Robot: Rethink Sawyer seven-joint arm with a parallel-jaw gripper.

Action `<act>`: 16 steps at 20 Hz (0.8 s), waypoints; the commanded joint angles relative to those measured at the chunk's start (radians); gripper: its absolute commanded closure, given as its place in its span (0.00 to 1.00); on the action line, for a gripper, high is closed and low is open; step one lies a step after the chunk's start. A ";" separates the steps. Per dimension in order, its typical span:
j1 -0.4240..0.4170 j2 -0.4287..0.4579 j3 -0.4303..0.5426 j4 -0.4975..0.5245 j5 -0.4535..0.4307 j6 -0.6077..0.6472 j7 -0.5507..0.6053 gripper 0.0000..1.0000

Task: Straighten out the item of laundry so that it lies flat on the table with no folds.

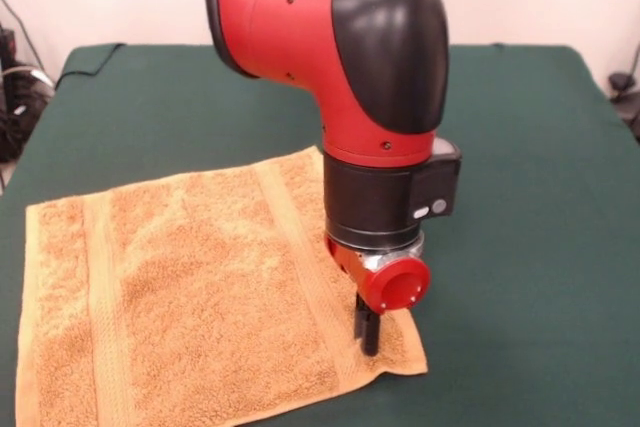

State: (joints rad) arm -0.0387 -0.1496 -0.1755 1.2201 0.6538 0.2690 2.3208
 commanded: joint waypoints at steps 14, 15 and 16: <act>0.048 0.061 0.184 0.068 0.027 -0.013 0.177 1.00; 0.052 0.063 0.177 0.066 0.024 -0.018 0.176 1.00; 0.055 0.064 0.171 0.064 0.020 -0.023 0.175 0.00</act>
State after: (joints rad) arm -0.0400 -0.1535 -0.1654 1.2120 0.6597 0.2564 2.3208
